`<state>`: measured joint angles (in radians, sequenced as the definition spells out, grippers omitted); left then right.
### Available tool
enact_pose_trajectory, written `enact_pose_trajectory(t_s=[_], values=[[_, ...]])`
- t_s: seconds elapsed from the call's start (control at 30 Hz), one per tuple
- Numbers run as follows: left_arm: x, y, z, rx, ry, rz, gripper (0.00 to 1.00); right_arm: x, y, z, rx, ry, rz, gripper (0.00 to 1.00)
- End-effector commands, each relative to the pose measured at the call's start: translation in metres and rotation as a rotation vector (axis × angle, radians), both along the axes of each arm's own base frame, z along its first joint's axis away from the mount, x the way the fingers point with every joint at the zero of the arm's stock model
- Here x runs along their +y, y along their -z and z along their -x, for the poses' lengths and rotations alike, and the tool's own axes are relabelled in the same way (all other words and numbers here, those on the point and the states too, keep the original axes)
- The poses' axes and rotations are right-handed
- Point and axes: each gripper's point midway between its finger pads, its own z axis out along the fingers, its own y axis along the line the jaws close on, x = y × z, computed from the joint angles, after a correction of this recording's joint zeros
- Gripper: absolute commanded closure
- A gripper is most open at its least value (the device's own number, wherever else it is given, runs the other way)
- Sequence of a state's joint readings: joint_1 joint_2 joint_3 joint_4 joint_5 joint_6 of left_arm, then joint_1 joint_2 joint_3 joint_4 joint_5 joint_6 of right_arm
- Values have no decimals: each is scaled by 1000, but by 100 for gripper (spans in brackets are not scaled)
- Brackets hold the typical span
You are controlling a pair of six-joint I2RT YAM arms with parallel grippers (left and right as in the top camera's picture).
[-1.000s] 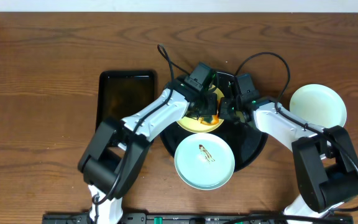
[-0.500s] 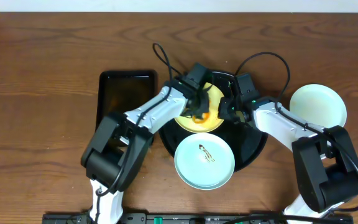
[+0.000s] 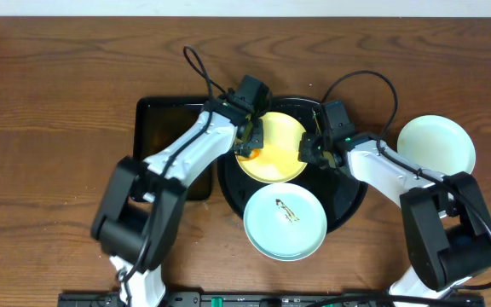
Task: Clean dirty plates on tray and stack at the side
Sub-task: 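Scrub the yellow plate with the sponge in left gripper, then lift yellow plate with right gripper and stack it on the blue plate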
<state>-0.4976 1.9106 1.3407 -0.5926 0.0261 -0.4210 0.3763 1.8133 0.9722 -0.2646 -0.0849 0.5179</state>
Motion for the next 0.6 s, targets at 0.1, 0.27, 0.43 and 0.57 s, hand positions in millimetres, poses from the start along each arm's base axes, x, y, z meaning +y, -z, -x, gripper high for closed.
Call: enact_pose_trajectory(t_s=[0.1,0.27,0.43,0.57], values=[[20,-72,-5,-154,7,11,92,-8,-15,-15,-97,-19,51,99],[44,-82,-2,-140,-43,1,92,-22,-48,-23,-190,-30,104,99],[63,-80,-3,-119,-85,-11,92,-44,-89,-21,-289,-35,223,99],[69,-80,-4,-112,-100,-15,92,-63,-119,-20,-370,-77,360,99]])
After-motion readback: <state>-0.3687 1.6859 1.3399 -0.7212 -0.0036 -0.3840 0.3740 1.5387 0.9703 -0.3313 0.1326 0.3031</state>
